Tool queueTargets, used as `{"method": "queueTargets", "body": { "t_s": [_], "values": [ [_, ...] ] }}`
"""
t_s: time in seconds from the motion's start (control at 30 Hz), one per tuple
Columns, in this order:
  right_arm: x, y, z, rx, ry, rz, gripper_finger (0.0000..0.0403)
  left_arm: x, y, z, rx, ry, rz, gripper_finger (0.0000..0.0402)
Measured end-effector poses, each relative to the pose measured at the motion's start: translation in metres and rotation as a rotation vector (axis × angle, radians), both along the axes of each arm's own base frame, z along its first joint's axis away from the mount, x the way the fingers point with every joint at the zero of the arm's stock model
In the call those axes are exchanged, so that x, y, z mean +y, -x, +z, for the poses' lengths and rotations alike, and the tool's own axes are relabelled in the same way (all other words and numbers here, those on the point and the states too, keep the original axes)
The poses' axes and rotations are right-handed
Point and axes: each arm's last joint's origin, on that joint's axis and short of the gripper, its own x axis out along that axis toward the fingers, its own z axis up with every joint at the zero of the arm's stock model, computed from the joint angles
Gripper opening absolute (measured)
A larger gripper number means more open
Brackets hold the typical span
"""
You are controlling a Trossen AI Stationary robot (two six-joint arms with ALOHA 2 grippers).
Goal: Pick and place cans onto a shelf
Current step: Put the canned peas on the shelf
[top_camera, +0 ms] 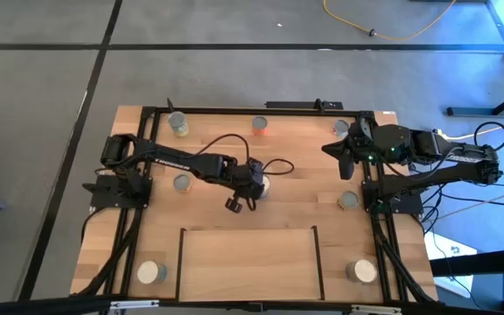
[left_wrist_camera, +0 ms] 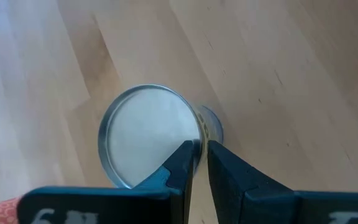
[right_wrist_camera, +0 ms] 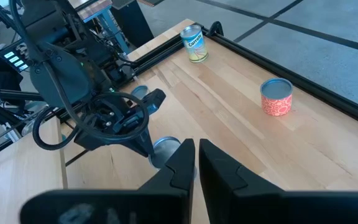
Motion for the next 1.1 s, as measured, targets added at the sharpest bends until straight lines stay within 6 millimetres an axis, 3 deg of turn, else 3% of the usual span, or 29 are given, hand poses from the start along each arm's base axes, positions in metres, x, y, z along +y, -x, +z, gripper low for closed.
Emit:
{"method": "queueTargets", "body": {
  "t_s": [1.1],
  "values": [
    [0.0000, 0.0001, 0.0001, -0.001, 0.000, 0.000, 0.0028, 0.0091, -0.0064, -0.0080, -0.005, 0.072, -0.015, 0.0041]
  ]
}}
